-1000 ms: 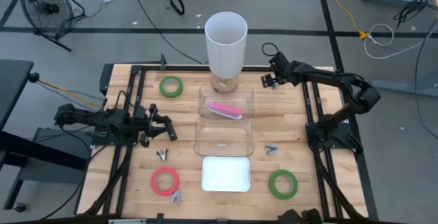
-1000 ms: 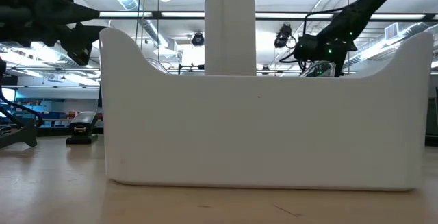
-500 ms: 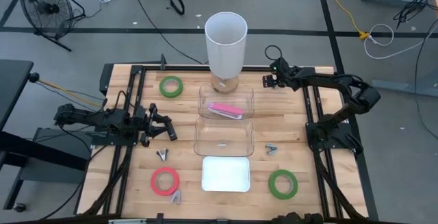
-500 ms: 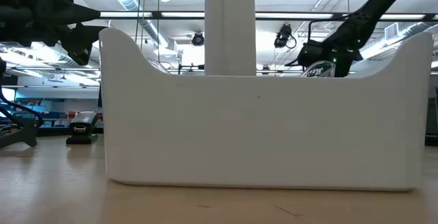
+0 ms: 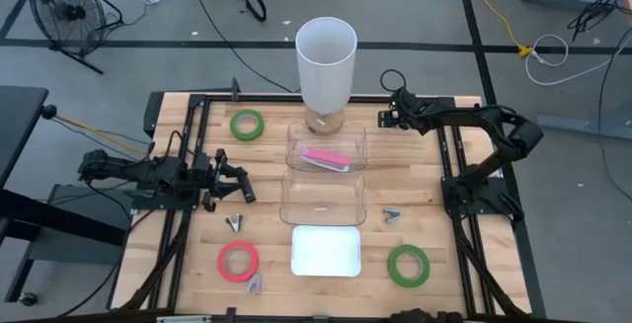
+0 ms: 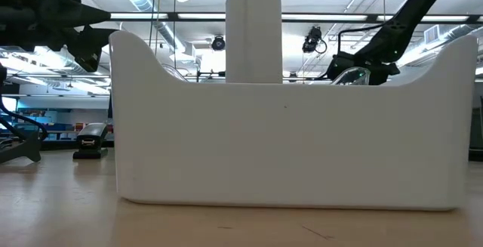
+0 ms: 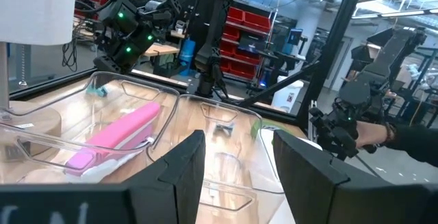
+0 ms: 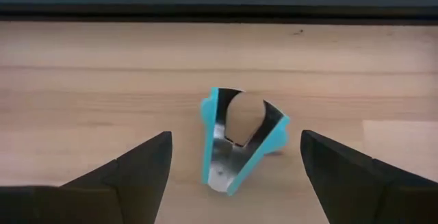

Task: Pick and place Stapler, Stapler remover, tape
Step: Put the light blue staple remover into the white bin

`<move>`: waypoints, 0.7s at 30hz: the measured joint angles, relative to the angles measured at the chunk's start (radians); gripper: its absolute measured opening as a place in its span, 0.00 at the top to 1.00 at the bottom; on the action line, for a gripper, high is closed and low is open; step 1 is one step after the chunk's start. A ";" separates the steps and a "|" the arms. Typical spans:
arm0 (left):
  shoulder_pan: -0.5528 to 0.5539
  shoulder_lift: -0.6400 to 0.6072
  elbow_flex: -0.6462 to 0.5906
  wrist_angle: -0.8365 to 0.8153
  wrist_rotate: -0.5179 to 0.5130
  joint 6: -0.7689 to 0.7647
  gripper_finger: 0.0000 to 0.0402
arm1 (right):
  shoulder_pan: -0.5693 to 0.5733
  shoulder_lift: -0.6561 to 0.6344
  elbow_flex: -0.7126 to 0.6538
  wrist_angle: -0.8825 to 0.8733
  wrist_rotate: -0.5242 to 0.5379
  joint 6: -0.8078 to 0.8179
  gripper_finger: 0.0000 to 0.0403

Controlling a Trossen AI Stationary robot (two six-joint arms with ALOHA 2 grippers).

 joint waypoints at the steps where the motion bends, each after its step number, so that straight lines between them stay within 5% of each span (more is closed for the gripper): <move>1: 0.000 0.000 0.000 0.000 0.000 0.000 0.56 | 0.002 0.005 0.000 -0.001 0.001 0.001 0.20; 13: 0.000 0.000 0.000 -0.002 0.000 0.001 0.56 | 0.041 0.059 0.000 0.025 0.069 0.022 0.23; 21: 0.000 0.000 0.000 -0.003 0.000 0.001 0.56 | 0.041 0.059 0.000 0.025 0.065 0.023 0.55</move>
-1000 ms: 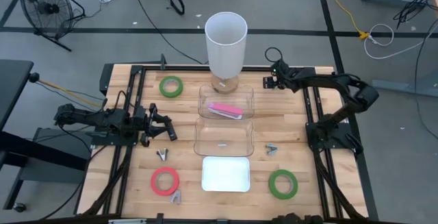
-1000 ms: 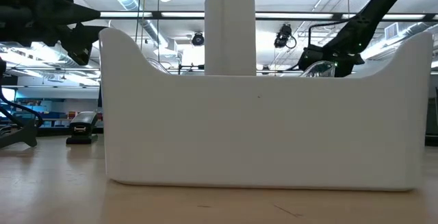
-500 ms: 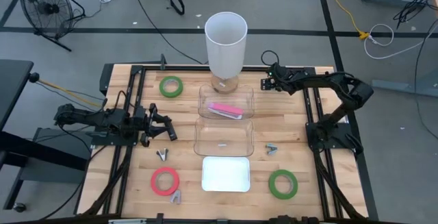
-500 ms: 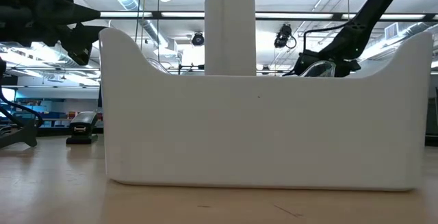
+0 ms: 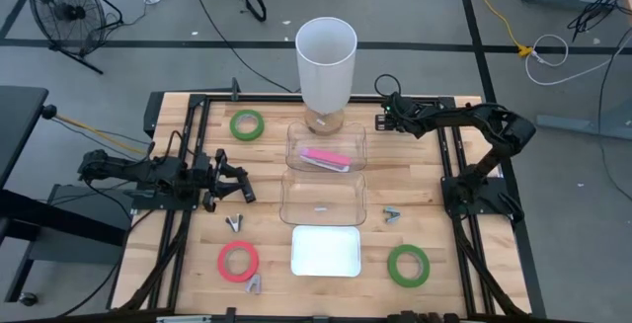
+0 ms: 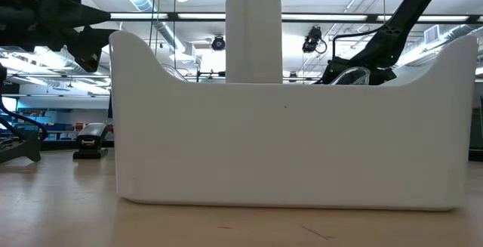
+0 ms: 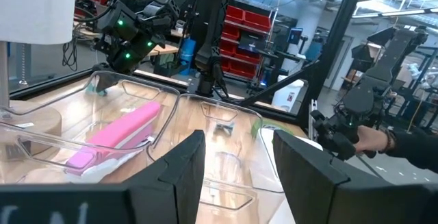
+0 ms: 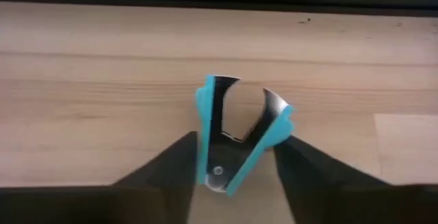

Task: Pick and place Stapler, Stapler remover, tape
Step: Put the light blue staple remover into the white bin

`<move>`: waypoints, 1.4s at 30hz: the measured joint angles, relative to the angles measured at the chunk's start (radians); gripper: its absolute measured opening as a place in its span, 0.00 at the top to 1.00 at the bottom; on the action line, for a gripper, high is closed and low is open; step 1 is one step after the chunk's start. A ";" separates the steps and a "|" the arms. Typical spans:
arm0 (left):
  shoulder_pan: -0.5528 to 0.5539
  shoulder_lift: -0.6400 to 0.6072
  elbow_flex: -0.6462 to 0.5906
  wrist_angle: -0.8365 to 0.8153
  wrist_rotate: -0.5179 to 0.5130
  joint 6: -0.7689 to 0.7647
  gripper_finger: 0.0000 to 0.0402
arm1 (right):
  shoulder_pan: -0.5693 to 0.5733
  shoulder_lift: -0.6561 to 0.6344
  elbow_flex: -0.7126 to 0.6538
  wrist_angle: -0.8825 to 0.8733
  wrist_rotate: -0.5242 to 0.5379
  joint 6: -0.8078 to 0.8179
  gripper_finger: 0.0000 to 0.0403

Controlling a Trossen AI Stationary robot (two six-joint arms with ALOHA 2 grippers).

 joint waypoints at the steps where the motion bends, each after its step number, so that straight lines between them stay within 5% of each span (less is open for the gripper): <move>1: 0.000 0.000 0.000 0.000 0.000 0.000 0.56 | 0.000 0.000 0.000 0.000 0.000 0.000 0.60; 6: 0.000 0.000 0.000 -0.001 0.000 0.000 0.56 | 0.000 0.000 0.001 0.002 0.000 -0.004 0.80; 13: 0.000 0.000 0.000 -0.001 0.000 0.001 0.56 | 0.000 -0.001 0.002 0.002 -0.008 -0.011 0.83; 20: 0.000 0.000 0.000 -0.002 0.000 0.002 0.56 | 0.000 0.001 0.012 -0.024 -0.062 -0.026 0.99; 30: 0.000 0.000 0.000 -0.007 0.001 0.001 0.56 | -0.006 -0.011 0.026 -0.016 -0.091 -0.091 0.97; 34: 0.000 0.000 0.000 -0.010 -0.001 0.005 0.56 | -0.013 -0.024 0.062 0.062 -0.229 -0.161 0.92; 42: 0.000 0.000 0.000 -0.011 -0.012 0.008 0.56 | -0.001 -0.024 0.099 0.111 -0.311 -0.244 0.70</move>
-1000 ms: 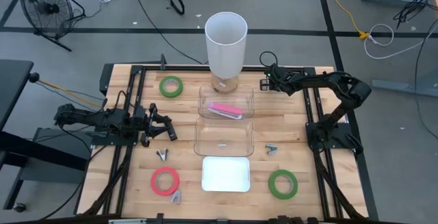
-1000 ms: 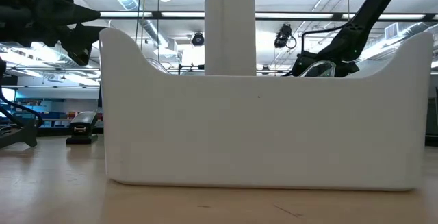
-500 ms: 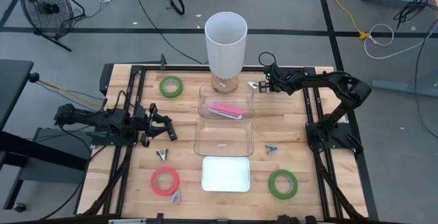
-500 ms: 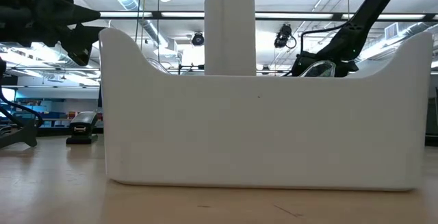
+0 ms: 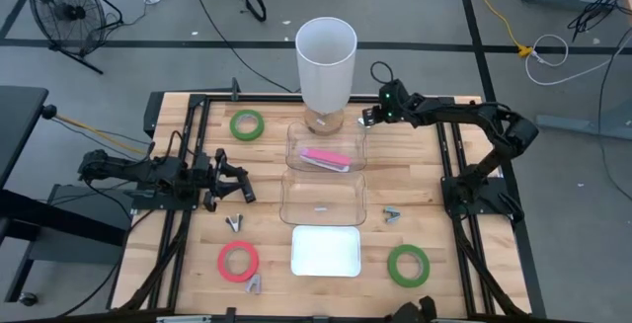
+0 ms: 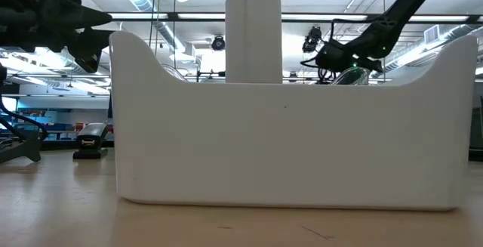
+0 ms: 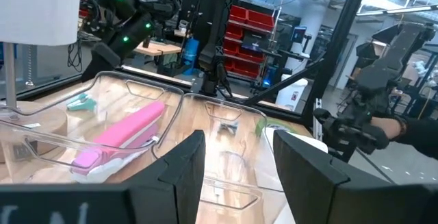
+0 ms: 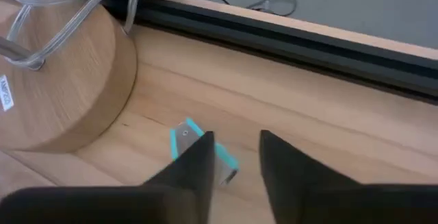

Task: Pick and place Stapler, Stapler remover, tape
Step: Put the light blue staple remover into the white bin

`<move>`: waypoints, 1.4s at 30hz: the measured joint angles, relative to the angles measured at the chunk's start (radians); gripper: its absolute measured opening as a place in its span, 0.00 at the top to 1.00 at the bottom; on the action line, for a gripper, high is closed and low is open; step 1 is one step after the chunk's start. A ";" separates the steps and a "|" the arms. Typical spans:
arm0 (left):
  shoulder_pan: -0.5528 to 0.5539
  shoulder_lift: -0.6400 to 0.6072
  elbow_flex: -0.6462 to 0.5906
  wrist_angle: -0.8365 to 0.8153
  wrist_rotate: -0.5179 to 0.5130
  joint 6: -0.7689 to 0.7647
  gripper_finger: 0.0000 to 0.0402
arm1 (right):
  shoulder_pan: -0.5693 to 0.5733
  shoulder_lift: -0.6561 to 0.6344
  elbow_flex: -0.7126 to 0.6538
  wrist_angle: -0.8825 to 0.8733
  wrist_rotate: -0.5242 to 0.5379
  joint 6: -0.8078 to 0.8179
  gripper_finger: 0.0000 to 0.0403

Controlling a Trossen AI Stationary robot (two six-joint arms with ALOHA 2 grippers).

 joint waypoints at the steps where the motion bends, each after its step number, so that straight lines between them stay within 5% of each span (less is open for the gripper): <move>1: 0.000 0.000 0.000 0.000 0.000 0.000 0.56 | 0.000 0.000 0.000 -0.001 -0.002 -0.005 0.65; 9: 0.000 0.000 0.000 -0.003 -0.002 0.002 0.56 | 0.009 0.006 0.001 -0.002 0.006 0.014 0.33; 15: 0.000 0.000 0.000 -0.003 -0.003 0.000 0.56 | 0.044 0.065 0.004 0.014 0.028 0.023 0.31; 29: 0.000 0.000 0.000 -0.005 -0.003 0.001 0.56 | 0.062 0.093 0.008 0.002 0.069 0.006 0.46; 42: 0.000 0.000 0.000 -0.005 -0.003 0.000 0.56 | 0.062 0.098 0.007 -0.005 0.051 -0.019 0.96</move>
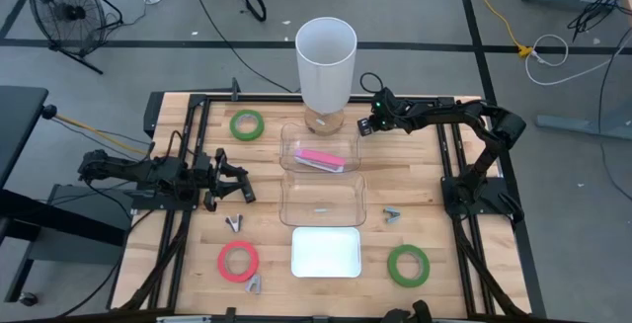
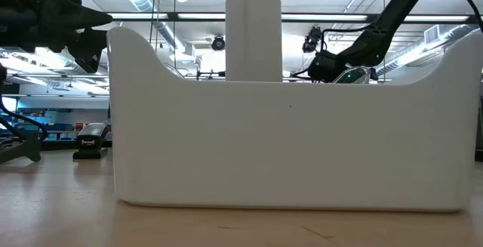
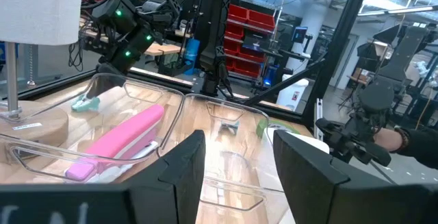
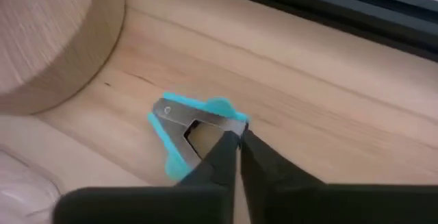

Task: Pick and place Stapler, Stapler remover, tape
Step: Put the light blue staple remover into the white bin

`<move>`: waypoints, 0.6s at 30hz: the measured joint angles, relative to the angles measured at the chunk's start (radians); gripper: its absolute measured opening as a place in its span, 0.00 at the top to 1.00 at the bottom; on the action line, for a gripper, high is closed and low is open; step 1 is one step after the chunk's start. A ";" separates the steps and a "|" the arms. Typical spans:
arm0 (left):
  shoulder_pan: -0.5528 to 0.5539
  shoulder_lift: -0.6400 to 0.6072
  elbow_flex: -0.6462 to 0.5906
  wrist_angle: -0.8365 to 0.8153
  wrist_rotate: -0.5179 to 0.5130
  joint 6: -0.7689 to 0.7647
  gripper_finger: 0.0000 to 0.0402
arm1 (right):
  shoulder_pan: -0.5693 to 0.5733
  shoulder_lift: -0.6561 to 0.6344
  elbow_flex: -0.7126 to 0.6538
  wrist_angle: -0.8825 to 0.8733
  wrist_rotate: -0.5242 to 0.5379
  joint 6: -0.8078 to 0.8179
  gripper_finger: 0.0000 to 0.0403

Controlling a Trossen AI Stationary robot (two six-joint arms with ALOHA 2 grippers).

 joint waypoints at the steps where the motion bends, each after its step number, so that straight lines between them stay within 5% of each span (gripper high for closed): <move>1: 0.000 0.000 0.000 0.000 0.000 0.000 0.56 | 0.000 0.000 0.000 0.003 -0.004 -0.005 0.98; 18: 0.000 0.000 0.000 -0.001 0.000 0.002 0.56 | -0.085 -0.044 -0.001 -0.081 -0.009 -0.024 1.00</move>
